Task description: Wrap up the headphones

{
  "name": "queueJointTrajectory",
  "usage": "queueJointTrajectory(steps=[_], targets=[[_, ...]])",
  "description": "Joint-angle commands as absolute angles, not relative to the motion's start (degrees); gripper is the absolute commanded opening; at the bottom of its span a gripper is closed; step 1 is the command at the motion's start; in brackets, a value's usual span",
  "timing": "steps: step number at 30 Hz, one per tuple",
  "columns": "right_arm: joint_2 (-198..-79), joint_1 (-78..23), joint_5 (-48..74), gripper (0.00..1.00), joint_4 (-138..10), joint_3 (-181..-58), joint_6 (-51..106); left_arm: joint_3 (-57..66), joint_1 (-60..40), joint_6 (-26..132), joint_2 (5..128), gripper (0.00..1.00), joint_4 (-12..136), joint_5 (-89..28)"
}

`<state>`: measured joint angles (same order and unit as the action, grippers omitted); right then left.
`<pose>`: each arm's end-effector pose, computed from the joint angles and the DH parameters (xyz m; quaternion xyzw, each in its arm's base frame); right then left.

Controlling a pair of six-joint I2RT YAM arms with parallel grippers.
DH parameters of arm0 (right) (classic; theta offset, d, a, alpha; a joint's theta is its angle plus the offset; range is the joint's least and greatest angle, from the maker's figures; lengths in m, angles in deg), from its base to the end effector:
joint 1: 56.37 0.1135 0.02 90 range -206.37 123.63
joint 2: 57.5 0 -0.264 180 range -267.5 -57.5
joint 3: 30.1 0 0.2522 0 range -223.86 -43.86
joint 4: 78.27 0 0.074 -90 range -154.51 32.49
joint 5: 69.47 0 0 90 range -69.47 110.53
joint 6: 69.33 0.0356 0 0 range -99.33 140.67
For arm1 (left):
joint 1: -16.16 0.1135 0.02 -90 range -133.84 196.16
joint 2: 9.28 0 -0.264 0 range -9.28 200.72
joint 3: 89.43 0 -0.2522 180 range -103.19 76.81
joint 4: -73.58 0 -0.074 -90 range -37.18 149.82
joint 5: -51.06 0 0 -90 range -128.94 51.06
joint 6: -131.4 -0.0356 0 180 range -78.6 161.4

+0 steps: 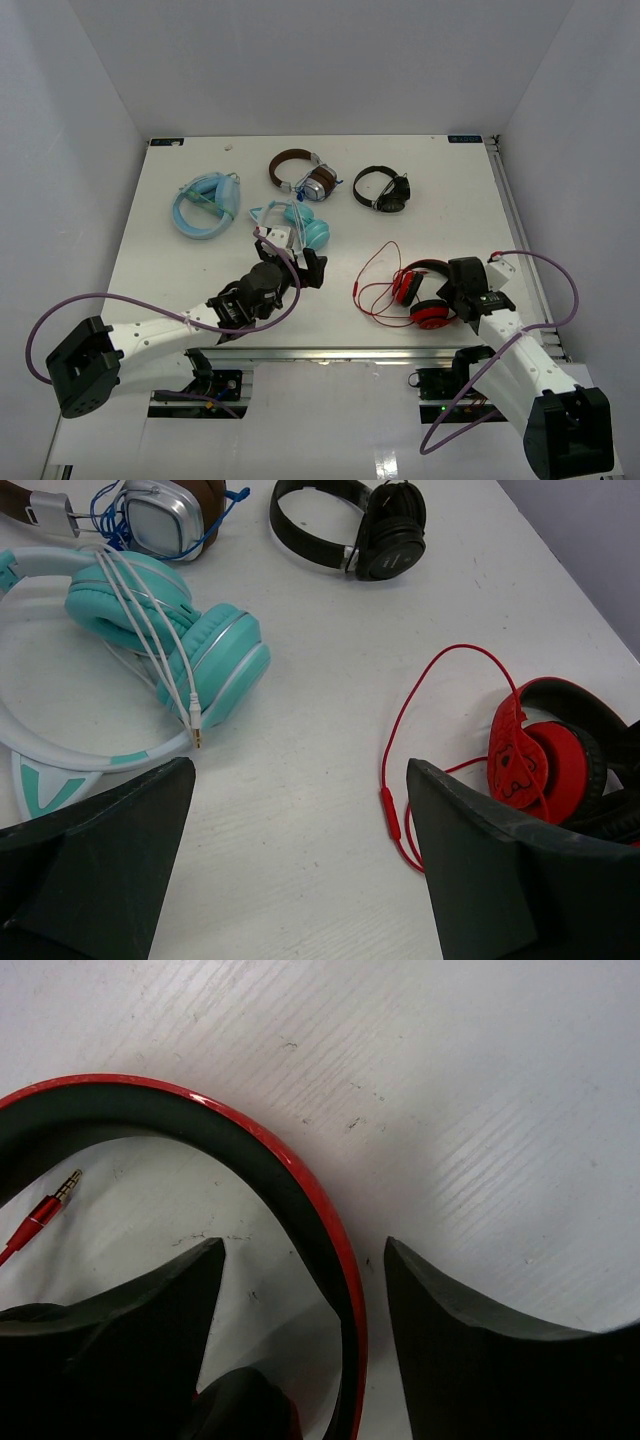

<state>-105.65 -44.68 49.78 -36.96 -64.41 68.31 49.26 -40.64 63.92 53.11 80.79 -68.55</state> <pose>0.1492 0.0131 0.1636 0.3568 0.8548 -0.0659 0.3710 0.1433 -0.1869 0.2316 0.0738 0.7738 -0.2256 0.5873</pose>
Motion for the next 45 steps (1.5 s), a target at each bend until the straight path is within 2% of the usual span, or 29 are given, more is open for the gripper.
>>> queueJointTrajectory(steps=[1, 4, 7, 9, 15, 23, 30, 37, 42, 45], targets=[[-106.35, -45.12, 48.78, 0.62, -41.12, -62.96, 68.44, 49.65, -40.71, 63.90, 51.81, 0.98, 80.72, -69.60], [-106.37, -45.21, 49.08, 0.49, -43.35, -61.79, 68.10, 50.11, -40.80, 64.15, 51.53, 0.98, 81.55, -68.89], [-106.80, -45.13, 48.49, 0.21, -45.74, -62.22, 65.40, 50.69, -40.79, 64.03, 50.75, 0.98, 82.80, -67.52], [-106.85, -45.19, 47.52, 0.08, -47.34, -63.32, 61.19, 50.42, -40.73, 64.70, 49.68, 0.96, 82.32, -65.61], [-109.42, -44.87, 37.74, 0.08, -50.97, -75.64, 46.92, 46.89, -40.79, 67.63, 46.66, 0.96, 78.58, -58.63], [-109.90, -42.16, 29.36, 0.08, -53.64, -91.65, 35.09, 18.94, -40.80, 62.97, 52.77, 0.95, 59.11, -57.85], [-104.11, -35.05, 13.54, 0.08, -62.64, -88.70, 28.25, -4.50, -40.71, 45.94, 62.40, 0.98, 42.23, -61.35], [-100.87, -27.19, 12.38, 0.08, -67.03, -85.44, 26.38, -16.37, -40.71, 40.56, 68.56, 0.97, 29.40, -56.17], [-100.04, -25.39, 11.36, 0.08, -67.61, -84.16, 27.01, -20.78, -40.71, 36.87, 71.88, 0.95, 21.94, -52.08], [-100.13, -24.74, 11.43, 0.08, -67.29, -84.05, 27.26, -23.32, -40.80, 35.56, 74.99, 0.89, 17.10, -52.18]])
